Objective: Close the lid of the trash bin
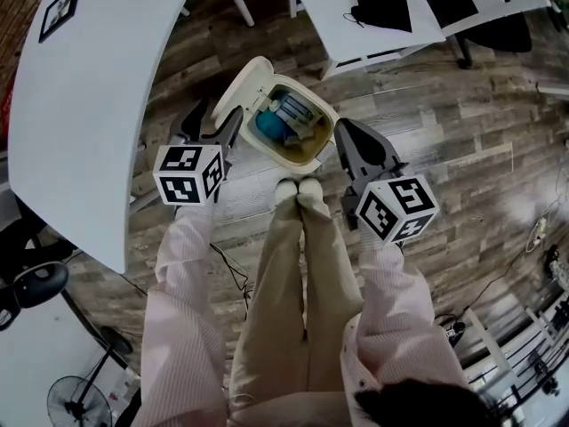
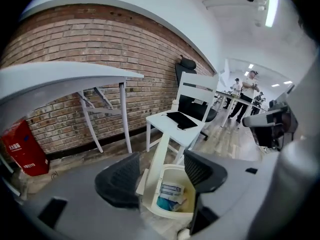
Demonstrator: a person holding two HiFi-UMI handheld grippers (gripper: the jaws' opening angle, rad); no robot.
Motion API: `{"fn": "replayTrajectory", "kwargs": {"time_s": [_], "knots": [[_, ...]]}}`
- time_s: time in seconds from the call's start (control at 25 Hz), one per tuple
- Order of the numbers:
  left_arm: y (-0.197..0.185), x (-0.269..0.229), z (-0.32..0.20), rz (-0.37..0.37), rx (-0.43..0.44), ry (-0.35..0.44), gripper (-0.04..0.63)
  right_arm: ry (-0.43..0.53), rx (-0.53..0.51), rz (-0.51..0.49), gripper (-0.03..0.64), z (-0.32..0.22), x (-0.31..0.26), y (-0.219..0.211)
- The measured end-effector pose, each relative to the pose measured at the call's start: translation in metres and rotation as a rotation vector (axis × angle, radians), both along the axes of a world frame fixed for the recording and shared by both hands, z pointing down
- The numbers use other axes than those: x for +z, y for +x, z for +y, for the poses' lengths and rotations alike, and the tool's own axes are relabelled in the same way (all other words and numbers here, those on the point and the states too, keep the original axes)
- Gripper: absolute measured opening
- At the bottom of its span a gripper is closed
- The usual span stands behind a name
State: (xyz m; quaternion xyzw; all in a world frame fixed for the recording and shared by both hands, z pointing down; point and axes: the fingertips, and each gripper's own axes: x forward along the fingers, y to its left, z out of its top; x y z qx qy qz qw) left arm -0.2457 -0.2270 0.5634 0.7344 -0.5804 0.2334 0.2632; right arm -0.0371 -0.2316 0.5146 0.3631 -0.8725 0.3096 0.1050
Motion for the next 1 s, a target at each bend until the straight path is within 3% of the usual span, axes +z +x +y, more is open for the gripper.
{"fn": "replayTrajectory", "kwargs": {"time_s": [0.32, 1.0], "knots": [[0.001, 0.023, -0.002, -0.020, 0.039, -0.044, 0.272, -0.016, 0.011, 0.015, 0.003, 0.001, 0.014, 0.010], [0.031, 0.027, 0.008, -0.012, 0.080, -0.039, 0.273, -0.036, 0.071, 0.031, 0.003, 0.021, 0.026, 0.037]]}}
